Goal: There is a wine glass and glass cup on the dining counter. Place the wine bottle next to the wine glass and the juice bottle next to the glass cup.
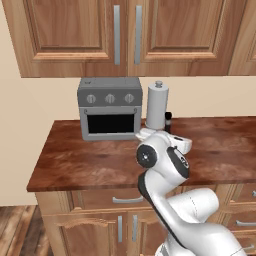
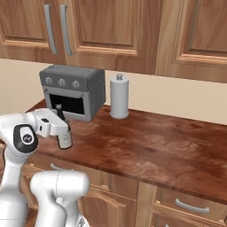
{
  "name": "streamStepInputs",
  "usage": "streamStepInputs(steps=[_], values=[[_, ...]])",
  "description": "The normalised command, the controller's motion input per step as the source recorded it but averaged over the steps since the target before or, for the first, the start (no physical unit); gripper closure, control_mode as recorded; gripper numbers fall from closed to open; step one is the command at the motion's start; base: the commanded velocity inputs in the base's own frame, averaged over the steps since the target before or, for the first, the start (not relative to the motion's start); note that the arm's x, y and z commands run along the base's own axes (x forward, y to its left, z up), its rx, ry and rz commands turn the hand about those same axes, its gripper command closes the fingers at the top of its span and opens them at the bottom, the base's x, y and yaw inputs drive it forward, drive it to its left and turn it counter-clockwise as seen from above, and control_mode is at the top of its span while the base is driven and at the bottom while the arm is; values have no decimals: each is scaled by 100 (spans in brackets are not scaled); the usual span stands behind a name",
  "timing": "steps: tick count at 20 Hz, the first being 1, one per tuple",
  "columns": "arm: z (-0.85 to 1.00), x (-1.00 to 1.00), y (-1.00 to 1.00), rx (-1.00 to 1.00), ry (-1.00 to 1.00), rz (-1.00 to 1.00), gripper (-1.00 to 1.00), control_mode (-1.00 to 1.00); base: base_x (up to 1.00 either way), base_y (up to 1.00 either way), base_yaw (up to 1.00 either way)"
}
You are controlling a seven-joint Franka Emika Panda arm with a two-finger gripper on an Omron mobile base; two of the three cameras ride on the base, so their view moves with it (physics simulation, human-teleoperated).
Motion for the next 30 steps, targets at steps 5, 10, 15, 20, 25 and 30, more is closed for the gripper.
streamStepInputs(steps=[5,10,15,20,25,30], values=[[15,-16,0,0,0,0,100,-100,0,0,0],[1,-6,0,0,0,0,100,-100,0,0,0],[0,0,0,0,0,0,100,-100,0,0,0],[0,0,0,0,0,0,100,-100,0,0,0],[0,0,0,0,0,0,100,100,-5,0,0],[0,0,0,0,0,0,100,100,-54,0,6]])
